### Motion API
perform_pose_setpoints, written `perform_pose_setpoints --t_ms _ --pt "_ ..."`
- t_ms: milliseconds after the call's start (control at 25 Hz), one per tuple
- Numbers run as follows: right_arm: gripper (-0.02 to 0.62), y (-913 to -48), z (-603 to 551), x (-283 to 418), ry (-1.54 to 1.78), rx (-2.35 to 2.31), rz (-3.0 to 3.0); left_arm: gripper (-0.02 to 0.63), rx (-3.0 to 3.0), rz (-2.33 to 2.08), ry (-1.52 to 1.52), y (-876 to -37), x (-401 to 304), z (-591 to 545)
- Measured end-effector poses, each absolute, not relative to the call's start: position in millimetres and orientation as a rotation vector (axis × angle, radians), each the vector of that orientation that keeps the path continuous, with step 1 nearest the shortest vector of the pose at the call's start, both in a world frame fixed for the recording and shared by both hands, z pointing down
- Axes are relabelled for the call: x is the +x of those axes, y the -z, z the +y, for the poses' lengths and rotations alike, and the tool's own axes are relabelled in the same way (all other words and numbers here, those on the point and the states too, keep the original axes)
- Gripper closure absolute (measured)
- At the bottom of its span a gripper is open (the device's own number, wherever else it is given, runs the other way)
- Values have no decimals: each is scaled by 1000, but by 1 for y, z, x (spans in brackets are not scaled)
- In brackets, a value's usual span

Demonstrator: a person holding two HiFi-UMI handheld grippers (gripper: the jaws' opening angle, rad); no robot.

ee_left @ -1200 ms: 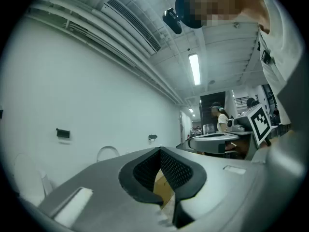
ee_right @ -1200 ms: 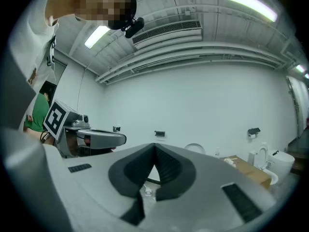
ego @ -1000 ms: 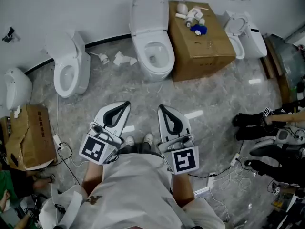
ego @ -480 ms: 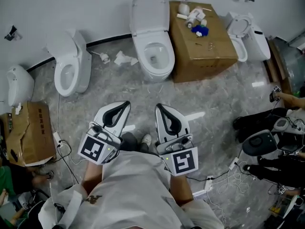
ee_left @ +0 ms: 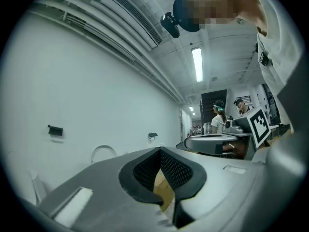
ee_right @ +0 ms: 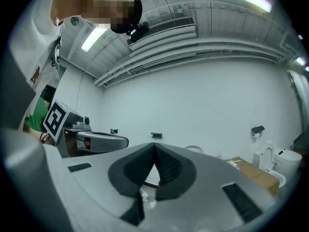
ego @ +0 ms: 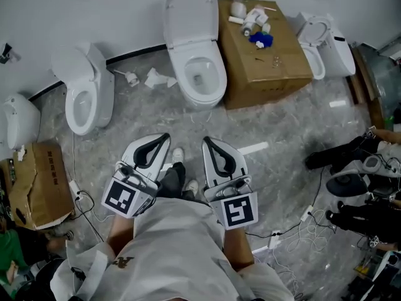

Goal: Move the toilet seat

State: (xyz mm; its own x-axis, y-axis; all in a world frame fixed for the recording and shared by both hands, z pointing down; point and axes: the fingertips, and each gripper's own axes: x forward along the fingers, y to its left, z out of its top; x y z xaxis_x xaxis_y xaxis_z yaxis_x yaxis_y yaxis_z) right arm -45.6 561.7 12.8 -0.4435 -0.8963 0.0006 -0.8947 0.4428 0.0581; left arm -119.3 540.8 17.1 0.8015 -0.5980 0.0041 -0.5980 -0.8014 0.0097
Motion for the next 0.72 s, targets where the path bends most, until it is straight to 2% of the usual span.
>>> perform_pose_setpoints --t_ms 720 --pt "597 -18 393 -59 97 1738 -2477 603 3001 -795 43 -26 -129 368"
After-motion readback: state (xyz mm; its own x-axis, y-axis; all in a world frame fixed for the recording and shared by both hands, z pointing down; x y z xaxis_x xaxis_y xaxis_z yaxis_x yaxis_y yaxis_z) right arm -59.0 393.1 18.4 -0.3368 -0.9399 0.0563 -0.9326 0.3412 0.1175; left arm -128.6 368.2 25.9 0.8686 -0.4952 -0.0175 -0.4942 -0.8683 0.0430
